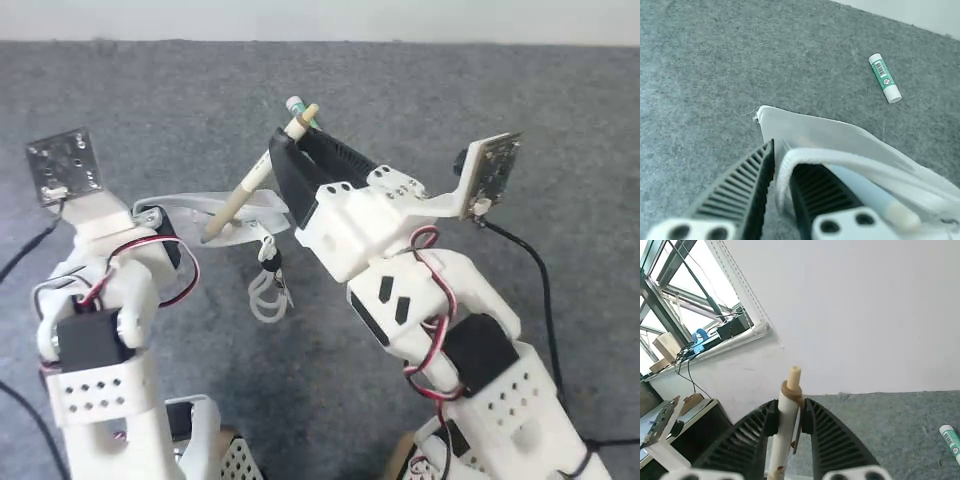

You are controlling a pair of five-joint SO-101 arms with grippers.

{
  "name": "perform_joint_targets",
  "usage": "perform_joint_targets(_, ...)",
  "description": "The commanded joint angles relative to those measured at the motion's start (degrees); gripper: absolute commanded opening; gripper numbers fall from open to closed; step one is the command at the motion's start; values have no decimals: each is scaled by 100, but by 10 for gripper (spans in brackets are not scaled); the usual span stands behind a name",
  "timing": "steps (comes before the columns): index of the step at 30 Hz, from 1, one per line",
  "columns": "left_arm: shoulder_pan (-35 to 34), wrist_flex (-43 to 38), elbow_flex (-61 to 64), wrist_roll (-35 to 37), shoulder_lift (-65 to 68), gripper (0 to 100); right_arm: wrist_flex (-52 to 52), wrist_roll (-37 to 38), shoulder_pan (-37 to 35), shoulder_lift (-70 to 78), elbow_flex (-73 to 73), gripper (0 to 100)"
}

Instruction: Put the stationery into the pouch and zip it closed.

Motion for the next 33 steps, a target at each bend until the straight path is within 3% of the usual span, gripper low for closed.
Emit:
perform_joint_targets(1, 9, -141, -119, 9, -176, 9, -549, -35, 180, -48, 141, 7)
perform_joint_targets(21, 9, -141, -110, 9, -176, 9, -963, 299, 75, -40, 624, 7)
perform_joint_targets(25, 9, -141, -110, 9, -176, 9, -1059, 1002, -215, -40, 809, 7)
perform_joint_targets(33, 9, -141, -110, 9, -176, 9, -2360, 1785, -382, -48, 1793, 7)
